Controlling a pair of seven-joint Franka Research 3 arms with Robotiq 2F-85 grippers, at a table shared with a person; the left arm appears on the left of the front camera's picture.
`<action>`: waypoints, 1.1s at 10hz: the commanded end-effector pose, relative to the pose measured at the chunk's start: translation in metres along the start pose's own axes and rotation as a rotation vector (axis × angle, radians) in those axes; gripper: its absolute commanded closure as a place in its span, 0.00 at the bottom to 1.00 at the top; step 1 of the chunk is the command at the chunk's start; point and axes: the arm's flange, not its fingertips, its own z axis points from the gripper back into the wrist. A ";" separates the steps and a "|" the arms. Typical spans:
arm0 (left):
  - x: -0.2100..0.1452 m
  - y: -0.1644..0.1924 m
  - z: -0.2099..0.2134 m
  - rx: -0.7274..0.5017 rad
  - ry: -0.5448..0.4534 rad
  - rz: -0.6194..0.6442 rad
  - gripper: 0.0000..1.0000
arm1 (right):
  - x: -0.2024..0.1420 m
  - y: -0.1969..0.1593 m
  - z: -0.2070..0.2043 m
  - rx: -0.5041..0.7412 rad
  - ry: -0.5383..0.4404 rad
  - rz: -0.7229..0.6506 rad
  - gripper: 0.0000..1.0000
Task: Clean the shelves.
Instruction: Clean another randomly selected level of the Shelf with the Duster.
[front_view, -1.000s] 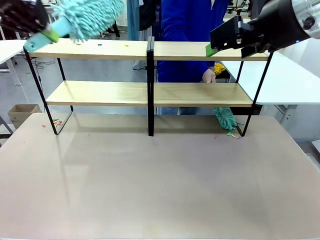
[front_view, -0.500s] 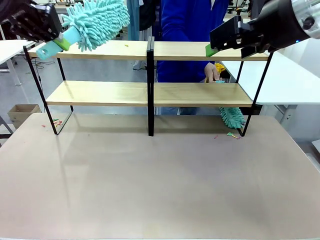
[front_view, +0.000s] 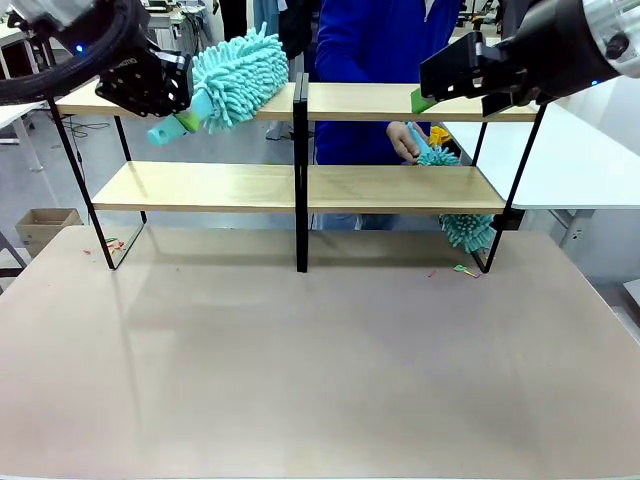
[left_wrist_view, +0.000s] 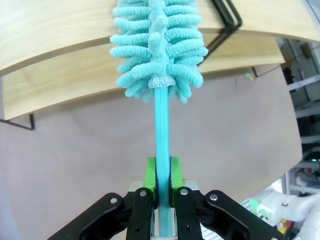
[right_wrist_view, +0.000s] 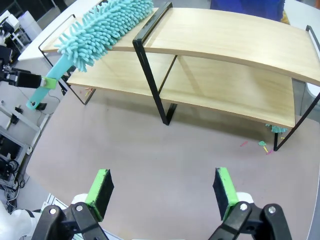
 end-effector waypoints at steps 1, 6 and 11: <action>0.007 0.006 0.006 0.094 0.000 0.087 0.87 | 0.000 -0.001 -0.001 0.005 -0.001 -0.004 0.00; -0.013 0.053 0.036 0.384 -0.089 0.341 0.87 | 0.000 -0.001 -0.001 0.005 -0.001 -0.004 0.00; -0.027 0.116 0.082 0.419 -0.158 0.359 0.87 | 0.000 -0.001 -0.001 0.005 -0.001 -0.004 0.00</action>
